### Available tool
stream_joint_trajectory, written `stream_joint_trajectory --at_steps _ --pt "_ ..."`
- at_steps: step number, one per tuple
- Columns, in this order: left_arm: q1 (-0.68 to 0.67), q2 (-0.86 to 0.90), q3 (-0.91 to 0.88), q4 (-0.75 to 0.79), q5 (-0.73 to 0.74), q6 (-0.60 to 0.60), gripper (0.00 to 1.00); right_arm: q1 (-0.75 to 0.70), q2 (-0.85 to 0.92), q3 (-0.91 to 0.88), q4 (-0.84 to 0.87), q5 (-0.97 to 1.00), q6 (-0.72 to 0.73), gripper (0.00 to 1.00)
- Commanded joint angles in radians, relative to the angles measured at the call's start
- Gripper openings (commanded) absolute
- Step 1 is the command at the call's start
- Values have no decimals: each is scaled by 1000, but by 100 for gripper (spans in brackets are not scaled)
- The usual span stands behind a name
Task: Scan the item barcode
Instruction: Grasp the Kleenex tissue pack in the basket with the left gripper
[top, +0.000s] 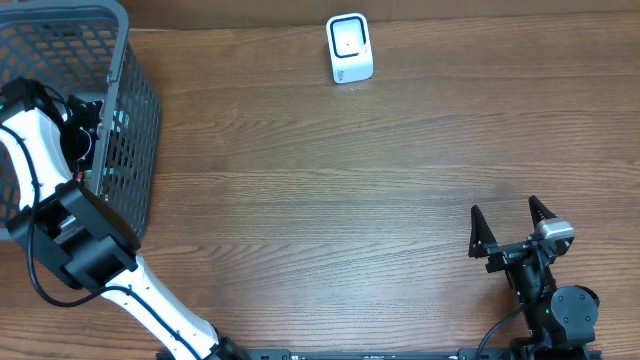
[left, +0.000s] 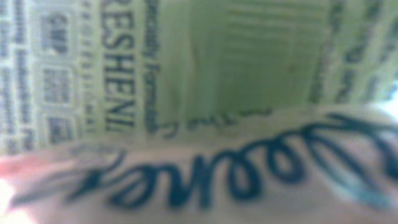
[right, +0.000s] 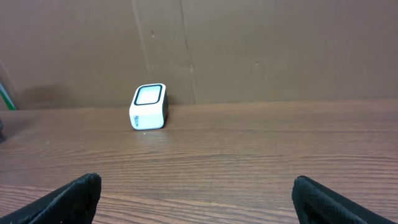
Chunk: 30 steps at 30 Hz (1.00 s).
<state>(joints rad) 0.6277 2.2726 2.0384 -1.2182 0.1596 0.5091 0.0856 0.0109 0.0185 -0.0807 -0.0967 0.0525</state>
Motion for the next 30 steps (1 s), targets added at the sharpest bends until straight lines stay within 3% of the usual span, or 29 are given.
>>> stream_joint_trajectory --at_steps 1,8,17,23,30 --pt "-5 23 -1 0 -2 7 48 -3 -8 -11 4 8 0 100" --pt "-5 21 42 -6 -2 -36 44 -3 -8 -11 4 8 0 100" --pt "-6 -40 233 -74 -1 -157 41 -3 -8 -11 4 8 0 100" --pt "-8 -169 354 -87 21 -245 42 -3 -8 -11 4 8 0 100" --pt "-34 -394 370 -86 61 -371 42 -3 -8 -11 4 8 0 100"
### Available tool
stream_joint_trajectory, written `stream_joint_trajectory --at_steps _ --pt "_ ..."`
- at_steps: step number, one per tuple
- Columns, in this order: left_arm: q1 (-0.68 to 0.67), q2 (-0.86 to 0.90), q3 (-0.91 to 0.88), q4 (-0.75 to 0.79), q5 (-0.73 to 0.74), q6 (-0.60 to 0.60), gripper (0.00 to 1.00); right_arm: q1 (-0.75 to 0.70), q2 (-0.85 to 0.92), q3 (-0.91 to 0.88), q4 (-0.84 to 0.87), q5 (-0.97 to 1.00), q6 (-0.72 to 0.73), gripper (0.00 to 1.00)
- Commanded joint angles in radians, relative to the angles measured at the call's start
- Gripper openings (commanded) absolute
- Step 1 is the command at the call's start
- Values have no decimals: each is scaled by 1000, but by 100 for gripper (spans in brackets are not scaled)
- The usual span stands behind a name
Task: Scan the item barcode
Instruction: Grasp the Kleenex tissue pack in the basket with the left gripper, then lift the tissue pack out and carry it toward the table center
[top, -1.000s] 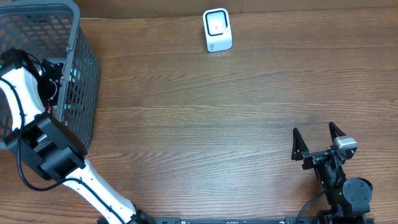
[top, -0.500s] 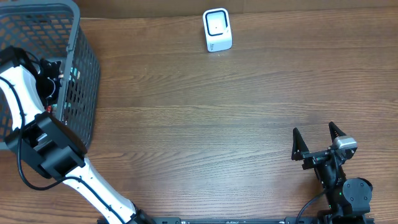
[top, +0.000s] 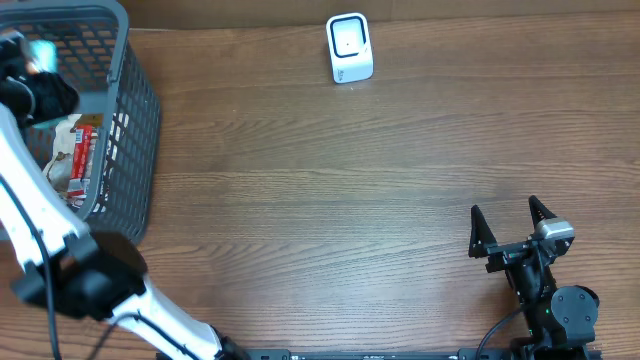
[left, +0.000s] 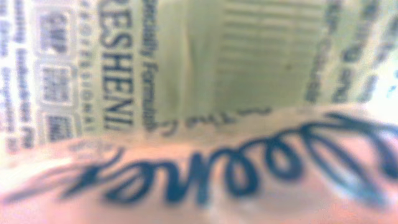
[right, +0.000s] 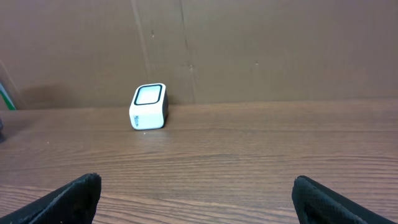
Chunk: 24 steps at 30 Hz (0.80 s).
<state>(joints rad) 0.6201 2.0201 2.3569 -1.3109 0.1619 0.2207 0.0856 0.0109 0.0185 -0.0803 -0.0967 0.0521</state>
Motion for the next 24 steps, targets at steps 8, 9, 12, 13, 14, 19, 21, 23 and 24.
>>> stream_joint_trajectory --at_steps 8,9,12,13,14,19,21,23,24 --pt "-158 -359 51 -75 63 -209 41 -3 -8 -11 3 8 0 100" --pt "-182 -373 51 -95 63 -218 41 -3 -8 -11 3 8 0 100" --pt "-271 -398 51 -173 63 -238 41 -3 -8 -11 3 8 0 100" --pt "-306 -399 51 -201 51 -248 41 -3 -8 -11 3 8 0 100" --pt "-337 -399 51 -223 39 -252 40 -3 -8 -11 3 8 0 100" --pt "-540 -366 45 -319 7 -273 39 -3 -8 -11 3 8 0 100" --pt "-624 -344 45 -356 -36 -296 39 -3 -8 -11 3 8 0 100" --pt "-715 -317 39 -378 -74 -325 37 -3 -8 -11 3 8 0 100" --pt "-763 -307 24 -378 -84 -336 37 -3 -8 -11 3 8 0 100"
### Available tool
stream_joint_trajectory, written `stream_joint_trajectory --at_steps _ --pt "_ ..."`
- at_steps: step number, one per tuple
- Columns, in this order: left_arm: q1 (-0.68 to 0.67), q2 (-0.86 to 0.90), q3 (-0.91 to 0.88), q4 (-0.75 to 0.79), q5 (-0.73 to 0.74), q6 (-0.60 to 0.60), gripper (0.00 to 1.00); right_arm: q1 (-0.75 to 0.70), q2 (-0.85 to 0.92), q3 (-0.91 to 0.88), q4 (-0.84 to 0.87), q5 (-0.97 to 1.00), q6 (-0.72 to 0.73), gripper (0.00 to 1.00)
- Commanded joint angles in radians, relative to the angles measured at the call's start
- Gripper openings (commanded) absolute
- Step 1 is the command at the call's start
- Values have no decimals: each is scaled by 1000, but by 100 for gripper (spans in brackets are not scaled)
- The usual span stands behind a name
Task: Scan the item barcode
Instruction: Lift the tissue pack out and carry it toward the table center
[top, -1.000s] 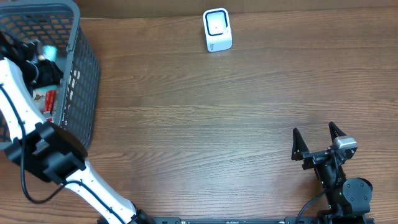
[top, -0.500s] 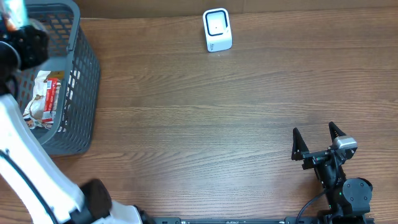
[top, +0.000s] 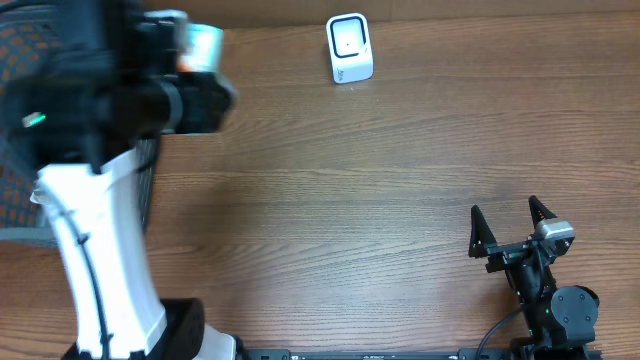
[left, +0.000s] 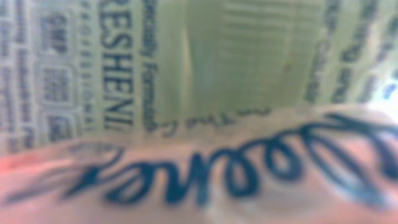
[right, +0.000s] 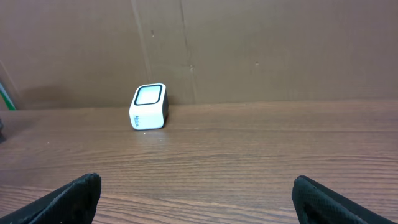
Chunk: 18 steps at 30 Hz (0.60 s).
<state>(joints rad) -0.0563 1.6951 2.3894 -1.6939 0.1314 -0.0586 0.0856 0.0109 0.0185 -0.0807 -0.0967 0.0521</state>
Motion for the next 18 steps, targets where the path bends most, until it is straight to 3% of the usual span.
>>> stream_joint_trajectory --at_steps 1,8,18 --pt "-133 28 -29 8 -69 -72 37 -3 -8 -11 4 8 0 100" --pt "-364 66 -245 119 -154 -188 36 -3 -8 -11 4 8 0 100" --pt "-580 67 -751 552 -153 -378 36 -3 -8 -11 4 8 0 100"
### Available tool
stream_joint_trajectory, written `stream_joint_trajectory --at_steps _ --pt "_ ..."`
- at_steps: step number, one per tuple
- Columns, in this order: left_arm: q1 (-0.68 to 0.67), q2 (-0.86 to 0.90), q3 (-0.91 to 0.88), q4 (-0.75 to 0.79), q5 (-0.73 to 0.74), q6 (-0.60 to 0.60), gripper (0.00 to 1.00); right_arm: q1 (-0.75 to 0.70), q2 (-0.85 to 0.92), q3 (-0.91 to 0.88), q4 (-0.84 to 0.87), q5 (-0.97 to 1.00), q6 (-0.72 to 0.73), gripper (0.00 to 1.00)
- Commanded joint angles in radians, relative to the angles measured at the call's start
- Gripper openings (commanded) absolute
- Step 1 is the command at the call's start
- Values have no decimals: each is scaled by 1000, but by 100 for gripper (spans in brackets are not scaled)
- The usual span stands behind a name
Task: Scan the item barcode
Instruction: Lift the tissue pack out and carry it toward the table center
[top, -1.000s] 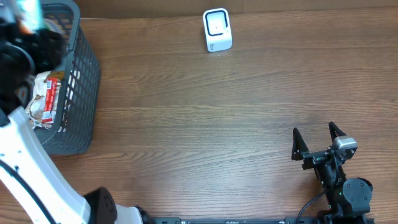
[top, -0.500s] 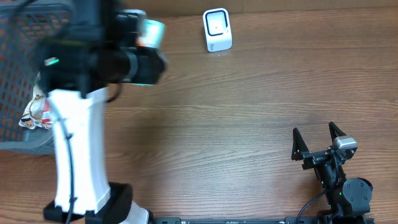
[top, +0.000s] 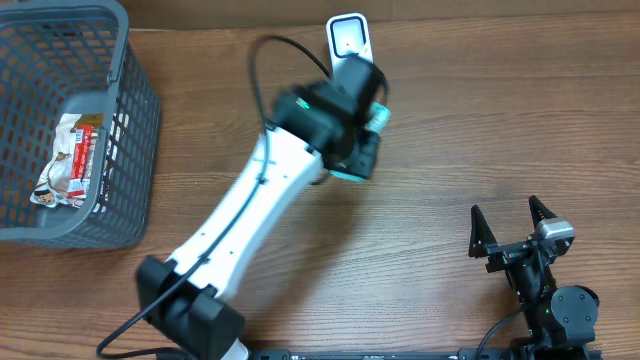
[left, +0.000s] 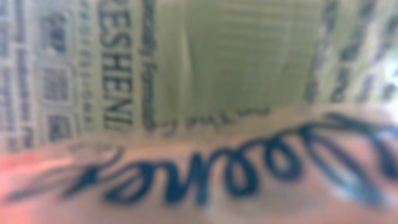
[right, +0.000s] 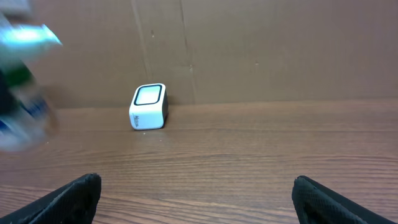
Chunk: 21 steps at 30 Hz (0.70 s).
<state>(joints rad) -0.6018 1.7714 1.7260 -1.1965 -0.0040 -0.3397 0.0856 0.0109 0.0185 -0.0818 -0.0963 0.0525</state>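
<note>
The item, a pack with a green printed label and dark script on pink, fills the left wrist view up close. From overhead only its teal edge shows past my left gripper, which is shut on it just in front of the white barcode scanner. In the right wrist view the item is a teal and white blur to the left of the scanner. My right gripper stands open near the front right, with nothing between its fingers.
A grey mesh basket stands at the far left with a red and white packet in it. The left arm stretches diagonally across the middle of the wooden table. A brown wall rises behind the scanner.
My left gripper has gone with the item from high up by the basket's right rim to the middle back of the table, just in front of the scanner. The right arm has not moved.
My left gripper was down in the basket with the item against its camera. Then it was raised over the basket's back left, then high by the basket's right rim. Now it holds the item beside the scanner. The right gripper stayed open throughout.
</note>
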Motion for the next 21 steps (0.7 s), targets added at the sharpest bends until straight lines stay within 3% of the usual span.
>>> stream_joint_trajectory --at_steps 1,10,21 --pt "-48 -10 -138 103 -18 -117 35 -3 -8 -11 5 8 0 100" --pt "-74 -9 -378 344 -54 -257 28 -3 -8 -11 5 8 0 100" --pt "-149 6 -408 419 -48 -298 28 -3 -8 -11 5 8 0 100"
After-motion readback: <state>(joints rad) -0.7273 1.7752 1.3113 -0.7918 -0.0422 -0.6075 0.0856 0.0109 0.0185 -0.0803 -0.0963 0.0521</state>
